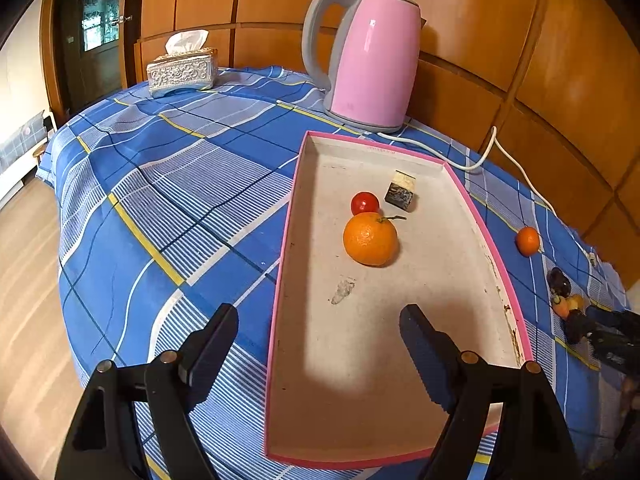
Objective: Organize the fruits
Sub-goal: 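Reach the right gripper to the dark round vegetable and grasp it, then carry the dark round vegetable into the tray and release it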
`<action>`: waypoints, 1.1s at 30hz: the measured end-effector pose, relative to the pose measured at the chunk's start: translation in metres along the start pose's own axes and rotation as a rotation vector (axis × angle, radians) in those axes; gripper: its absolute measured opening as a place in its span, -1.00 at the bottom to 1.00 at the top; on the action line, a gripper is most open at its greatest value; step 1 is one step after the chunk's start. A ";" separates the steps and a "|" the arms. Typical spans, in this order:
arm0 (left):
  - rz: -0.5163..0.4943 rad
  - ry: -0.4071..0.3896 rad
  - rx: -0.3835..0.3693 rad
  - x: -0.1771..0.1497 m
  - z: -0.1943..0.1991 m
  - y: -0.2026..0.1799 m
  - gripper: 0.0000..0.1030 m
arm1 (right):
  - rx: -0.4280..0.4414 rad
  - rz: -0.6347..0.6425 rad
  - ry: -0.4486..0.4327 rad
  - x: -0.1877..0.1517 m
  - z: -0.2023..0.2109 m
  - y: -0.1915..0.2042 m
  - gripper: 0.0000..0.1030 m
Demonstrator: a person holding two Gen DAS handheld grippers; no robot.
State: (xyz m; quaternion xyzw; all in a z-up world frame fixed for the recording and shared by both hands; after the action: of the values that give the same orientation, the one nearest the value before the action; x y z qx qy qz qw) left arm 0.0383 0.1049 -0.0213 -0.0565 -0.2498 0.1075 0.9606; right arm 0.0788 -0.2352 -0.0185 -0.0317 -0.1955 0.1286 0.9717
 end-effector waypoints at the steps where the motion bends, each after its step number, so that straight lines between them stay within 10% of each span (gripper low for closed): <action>1: 0.001 0.001 -0.001 0.000 0.000 0.001 0.63 | -0.014 0.029 0.021 0.002 -0.006 0.001 -0.03; 14: 0.015 0.003 0.017 -0.006 -0.001 0.006 0.65 | -0.141 0.072 0.056 0.001 -0.027 -0.002 -0.20; 33: 0.040 0.022 0.010 -0.012 -0.009 0.012 0.69 | 0.133 -0.043 -0.103 0.002 0.032 0.046 -0.20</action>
State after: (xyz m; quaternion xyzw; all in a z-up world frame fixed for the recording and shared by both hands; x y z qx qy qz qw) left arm 0.0305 0.1131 -0.0369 -0.0578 -0.2378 0.1271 0.9612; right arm 0.0572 -0.1904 0.0064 0.0438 -0.2368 0.1220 0.9629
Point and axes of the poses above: each gripper's, at about its wrist camera, not at the fingertips, and z roughly against the way its jaws point, y to its left, x to its top, the point moved 1 cm from there along -z, roughly the way its jaws point, and after that the axes turned 12 degrees about y, right-handed, at the moved point
